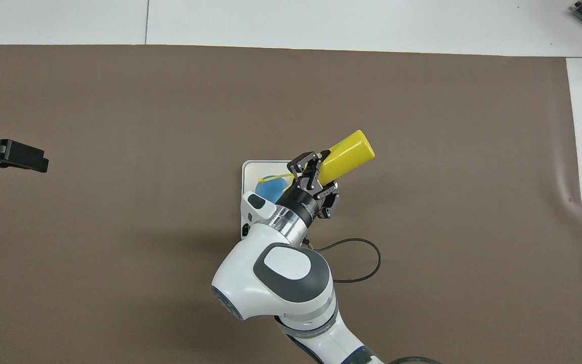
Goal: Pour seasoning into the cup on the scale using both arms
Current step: 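Tilt the yellow bottle nozzle-down over the blue cup with the right gripper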
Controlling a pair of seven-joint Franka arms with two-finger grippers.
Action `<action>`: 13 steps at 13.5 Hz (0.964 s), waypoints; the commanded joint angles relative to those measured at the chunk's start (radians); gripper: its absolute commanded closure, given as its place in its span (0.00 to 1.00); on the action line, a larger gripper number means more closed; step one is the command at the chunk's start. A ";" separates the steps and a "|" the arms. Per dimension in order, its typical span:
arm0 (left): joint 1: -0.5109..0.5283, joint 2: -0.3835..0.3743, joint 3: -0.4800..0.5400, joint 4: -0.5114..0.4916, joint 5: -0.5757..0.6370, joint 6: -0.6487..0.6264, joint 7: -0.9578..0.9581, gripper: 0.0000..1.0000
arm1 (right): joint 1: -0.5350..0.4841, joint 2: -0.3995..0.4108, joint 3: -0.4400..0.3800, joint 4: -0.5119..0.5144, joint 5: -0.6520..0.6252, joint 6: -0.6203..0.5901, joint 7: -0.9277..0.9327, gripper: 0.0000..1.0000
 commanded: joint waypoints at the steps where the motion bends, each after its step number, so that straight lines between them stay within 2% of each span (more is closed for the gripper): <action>1: -0.028 -0.026 0.025 -0.031 0.030 0.003 0.012 0.00 | -0.006 0.002 0.005 0.016 -0.024 -0.031 0.019 1.00; 4: -0.040 -0.028 0.025 -0.034 0.038 -0.001 0.012 0.00 | -0.007 -0.006 0.007 0.017 -0.014 -0.031 0.018 1.00; 8: -0.026 -0.035 0.022 -0.043 0.036 0.009 0.004 0.00 | -0.047 -0.048 0.005 0.042 0.116 -0.008 0.015 1.00; 10: -0.023 -0.035 0.025 -0.043 0.036 0.005 0.004 0.00 | -0.123 -0.102 0.005 0.039 0.288 0.076 0.013 1.00; 13: -0.020 -0.035 0.025 -0.043 0.036 0.005 0.006 0.00 | -0.194 -0.150 0.004 0.039 0.465 0.098 0.027 1.00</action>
